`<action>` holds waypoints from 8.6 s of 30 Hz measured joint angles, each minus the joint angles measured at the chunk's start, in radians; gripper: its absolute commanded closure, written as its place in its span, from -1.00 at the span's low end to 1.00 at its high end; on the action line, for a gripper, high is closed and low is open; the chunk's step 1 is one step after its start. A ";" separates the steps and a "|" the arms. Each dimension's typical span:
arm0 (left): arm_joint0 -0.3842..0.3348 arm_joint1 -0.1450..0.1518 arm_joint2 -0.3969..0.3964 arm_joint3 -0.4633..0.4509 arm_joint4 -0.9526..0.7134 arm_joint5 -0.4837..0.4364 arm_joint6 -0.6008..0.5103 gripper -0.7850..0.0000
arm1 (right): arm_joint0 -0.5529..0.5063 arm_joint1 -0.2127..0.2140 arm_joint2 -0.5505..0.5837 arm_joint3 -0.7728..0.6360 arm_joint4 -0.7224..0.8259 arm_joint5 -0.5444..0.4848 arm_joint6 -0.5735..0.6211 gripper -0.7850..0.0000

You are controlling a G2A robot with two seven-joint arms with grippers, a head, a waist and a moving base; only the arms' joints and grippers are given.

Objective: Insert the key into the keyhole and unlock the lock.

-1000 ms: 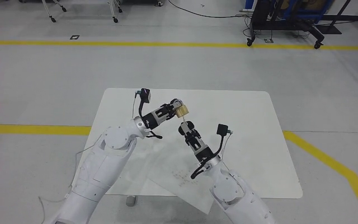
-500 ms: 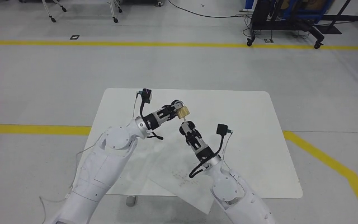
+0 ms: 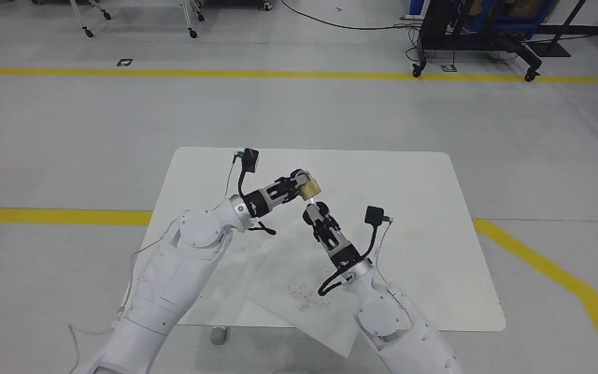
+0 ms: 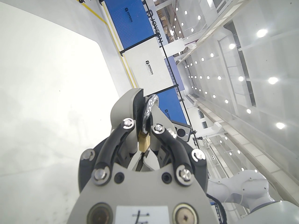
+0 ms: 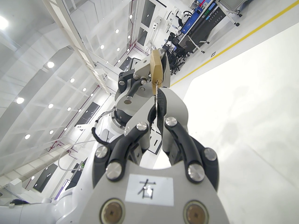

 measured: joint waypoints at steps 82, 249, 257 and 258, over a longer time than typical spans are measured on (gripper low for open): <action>-0.234 -0.102 0.053 0.489 -0.623 0.550 -0.373 1.00 | -0.022 0.018 0.118 0.015 0.219 -0.417 0.282 1.00; -0.076 -0.092 -0.051 0.231 -0.434 0.056 -0.384 1.00 | 0.110 0.004 0.110 0.138 1.095 -0.055 0.772 1.00; -0.034 -0.088 -0.084 0.181 -0.450 -0.066 -0.370 1.00 | 0.126 0.002 0.128 0.170 1.339 0.070 0.918 1.00; -0.030 -0.088 -0.088 0.178 -0.451 -0.077 -0.368 1.00 | 0.129 0.002 0.132 0.174 1.353 0.077 0.925 1.00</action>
